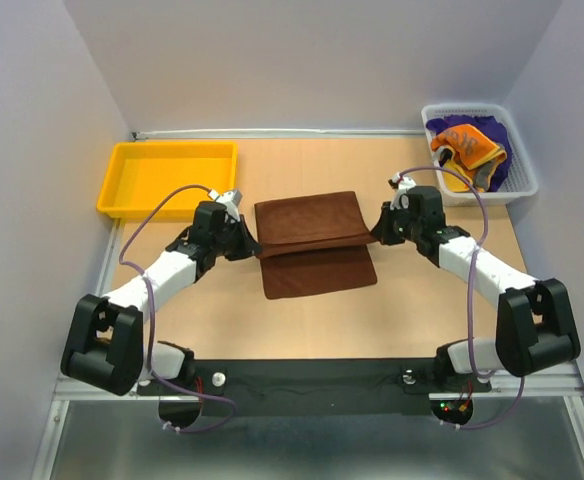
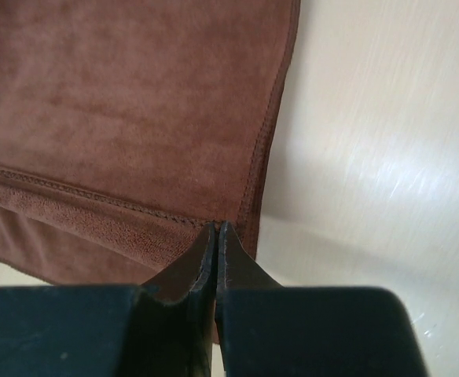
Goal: Fold and stack the towels
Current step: Fold the towel
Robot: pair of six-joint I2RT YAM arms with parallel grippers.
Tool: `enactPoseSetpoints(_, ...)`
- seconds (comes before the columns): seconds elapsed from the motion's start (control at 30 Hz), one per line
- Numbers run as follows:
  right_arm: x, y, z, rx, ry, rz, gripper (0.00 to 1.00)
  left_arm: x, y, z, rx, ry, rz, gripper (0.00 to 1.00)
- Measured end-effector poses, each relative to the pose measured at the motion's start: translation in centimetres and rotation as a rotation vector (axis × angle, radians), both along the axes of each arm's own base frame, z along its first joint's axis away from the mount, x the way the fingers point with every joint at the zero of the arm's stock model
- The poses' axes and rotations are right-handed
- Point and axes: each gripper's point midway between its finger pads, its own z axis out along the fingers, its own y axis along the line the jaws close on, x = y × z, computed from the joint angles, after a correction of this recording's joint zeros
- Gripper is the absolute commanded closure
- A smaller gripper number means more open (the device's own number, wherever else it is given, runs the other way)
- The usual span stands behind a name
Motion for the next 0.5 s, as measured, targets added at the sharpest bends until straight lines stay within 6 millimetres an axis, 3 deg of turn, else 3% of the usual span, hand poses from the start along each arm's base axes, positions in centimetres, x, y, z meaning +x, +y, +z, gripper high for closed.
enactPoseSetpoints(0.3, -1.6, 0.1, -2.1, 0.039, 0.101, -0.037, 1.0, -0.3, 0.4, -0.2, 0.006, 0.009, 0.031, 1.0)
enactPoseSetpoints(0.43, -1.5, 0.1, -2.0, 0.047, 0.11, -0.048, 1.0, 1.1, 0.4, 1.4, 0.02, -0.014, 0.044, 1.0)
enactPoseSetpoints(0.5, -1.0, 0.2, -1.2, 0.052, 0.094, -0.051, 0.99, 2.0, 0.4, 3.1, 0.025, -0.047, 0.051, 1.0)
